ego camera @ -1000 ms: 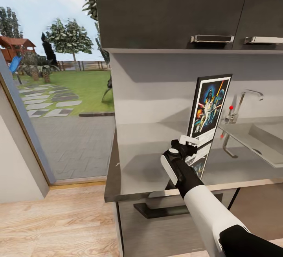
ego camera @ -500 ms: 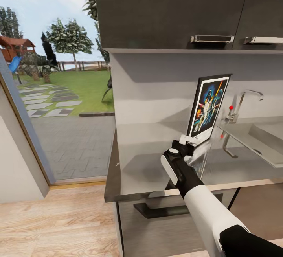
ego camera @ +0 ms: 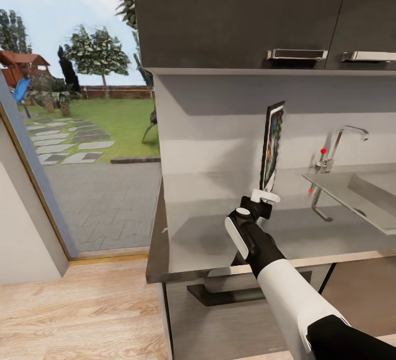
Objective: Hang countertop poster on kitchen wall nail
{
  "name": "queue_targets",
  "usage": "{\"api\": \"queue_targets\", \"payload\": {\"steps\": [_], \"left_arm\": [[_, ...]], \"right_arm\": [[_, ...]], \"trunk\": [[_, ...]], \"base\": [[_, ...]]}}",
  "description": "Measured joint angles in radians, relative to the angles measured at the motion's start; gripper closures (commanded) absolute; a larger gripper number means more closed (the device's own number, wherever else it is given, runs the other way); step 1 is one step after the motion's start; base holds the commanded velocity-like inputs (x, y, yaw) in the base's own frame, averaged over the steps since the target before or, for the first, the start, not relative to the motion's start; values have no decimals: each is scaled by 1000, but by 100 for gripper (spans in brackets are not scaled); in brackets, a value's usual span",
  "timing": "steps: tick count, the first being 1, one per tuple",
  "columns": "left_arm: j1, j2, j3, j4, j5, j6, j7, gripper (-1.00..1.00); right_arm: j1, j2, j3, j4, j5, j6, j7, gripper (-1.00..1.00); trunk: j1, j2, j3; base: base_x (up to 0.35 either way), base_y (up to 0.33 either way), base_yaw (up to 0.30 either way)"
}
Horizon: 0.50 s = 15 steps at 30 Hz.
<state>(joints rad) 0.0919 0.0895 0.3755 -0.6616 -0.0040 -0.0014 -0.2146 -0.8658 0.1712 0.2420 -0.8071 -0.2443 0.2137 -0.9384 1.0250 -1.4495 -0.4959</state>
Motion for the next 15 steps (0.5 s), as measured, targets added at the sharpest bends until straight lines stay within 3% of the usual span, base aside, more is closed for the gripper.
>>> {"api": "queue_targets", "payload": {"steps": [11, 15], "left_arm": [[0, 0, 0, -1, 1, 0, 0, -100], [0, 0, 0, -2, 0, 0, 0, -100]], "right_arm": [[0, 0, 0, 0, 0, -1, -4, 100], [0, 0, 0, -1, 0, -1, -4, 100]], "trunk": [[0, 0, 0], [0, 0, 0]], "base": [[-9, 0, 0], [-179, 0, 0]]}}
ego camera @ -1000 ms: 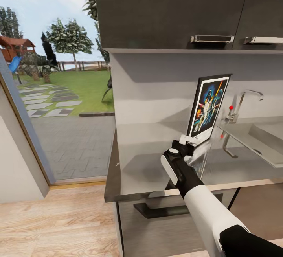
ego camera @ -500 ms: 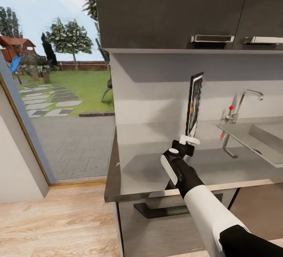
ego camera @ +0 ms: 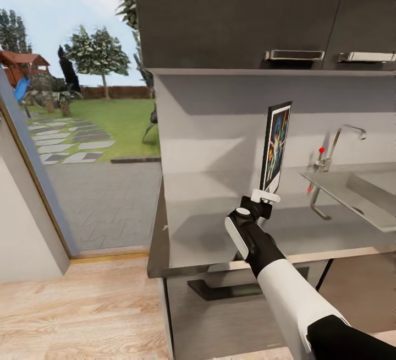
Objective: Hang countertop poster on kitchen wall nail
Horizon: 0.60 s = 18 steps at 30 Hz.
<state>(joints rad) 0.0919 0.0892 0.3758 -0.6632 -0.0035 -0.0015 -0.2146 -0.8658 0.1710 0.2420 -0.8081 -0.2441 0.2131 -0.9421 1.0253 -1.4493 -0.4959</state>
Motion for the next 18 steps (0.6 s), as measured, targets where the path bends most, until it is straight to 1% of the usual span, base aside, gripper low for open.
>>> {"api": "queue_targets", "payload": {"steps": [5, 12, 16, 18], "left_arm": [[0, 0, 0, 0, 0, 0, 0, -100], [0, 0, 0, 0, 0, 0, 0, -100], [0, 0, 0, 1, 0, 0, 0, -100], [0, 0, 0, 1, 0, 0, 0, -100]], "right_arm": [[0, 0, 0, -3, 0, 0, 0, 100], [0, 0, 1, -10, 0, 2, -3, 100], [0, 1, 3, -64, 1, 9, -5, 100], [1, 1, 4, -85, -1, 12, -6, 100]], "trunk": [[0, 0, 0], [0, 0, 0], [0, 0, 0], [0, 0, 0]], "base": [[-61, 0, 0], [-9, 0, 0], [-2, 0, 0], [-140, 0, 0]]}}
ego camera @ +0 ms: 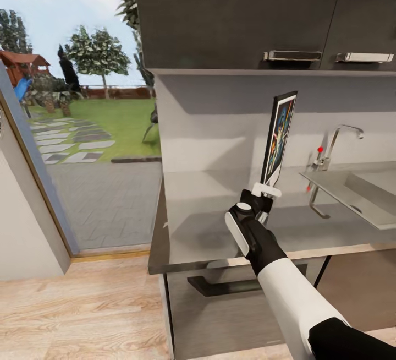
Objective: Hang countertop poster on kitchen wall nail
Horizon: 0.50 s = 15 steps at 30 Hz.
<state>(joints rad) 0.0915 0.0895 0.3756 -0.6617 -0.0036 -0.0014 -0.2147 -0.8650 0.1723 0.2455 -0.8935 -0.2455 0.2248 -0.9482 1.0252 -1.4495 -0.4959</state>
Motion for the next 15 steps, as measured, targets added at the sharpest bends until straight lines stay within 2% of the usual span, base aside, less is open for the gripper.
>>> {"api": "queue_targets", "payload": {"steps": [15], "left_arm": [[0, 0, 2, 0, 0, -1, 0, -100]], "right_arm": [[4, 0, 2, -5, -13, 1, 2, 100]], "trunk": [[0, 0, 0]], "base": [[-319, 0, 0]]}}
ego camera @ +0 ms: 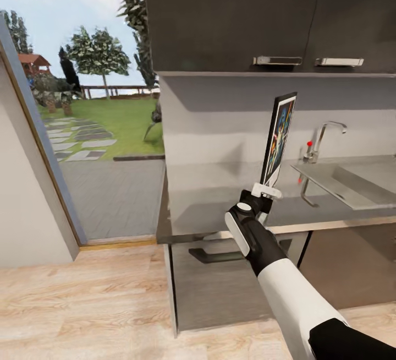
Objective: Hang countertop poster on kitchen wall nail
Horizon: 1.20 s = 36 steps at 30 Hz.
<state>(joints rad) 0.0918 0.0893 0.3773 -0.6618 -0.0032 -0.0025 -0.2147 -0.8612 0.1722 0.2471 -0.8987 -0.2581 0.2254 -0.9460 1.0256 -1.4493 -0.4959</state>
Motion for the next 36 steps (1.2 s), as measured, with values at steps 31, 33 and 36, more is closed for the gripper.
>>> {"api": "queue_targets", "payload": {"steps": [31, 33, 36], "left_arm": [[0, 35, 6, -2, 4, 0, -3, -100], [0, 36, 6, -1, 5, 0, -3, -100], [0, 37, 6, -2, 5, 0, -3, -100]], "right_arm": [[238, -3, 244, -390, -5, 120, 163, 100], [263, -4, 263, -419, 1, 122, 173, 100], [286, -5, 275, -443, 2, 123, 181, 100]], "trunk": [[0, 0, 0], [0, 0, 0], [0, 0, 0]], "base": [[-335, 0, 0], [-335, 0, 0], [-335, 0, 0]]}}
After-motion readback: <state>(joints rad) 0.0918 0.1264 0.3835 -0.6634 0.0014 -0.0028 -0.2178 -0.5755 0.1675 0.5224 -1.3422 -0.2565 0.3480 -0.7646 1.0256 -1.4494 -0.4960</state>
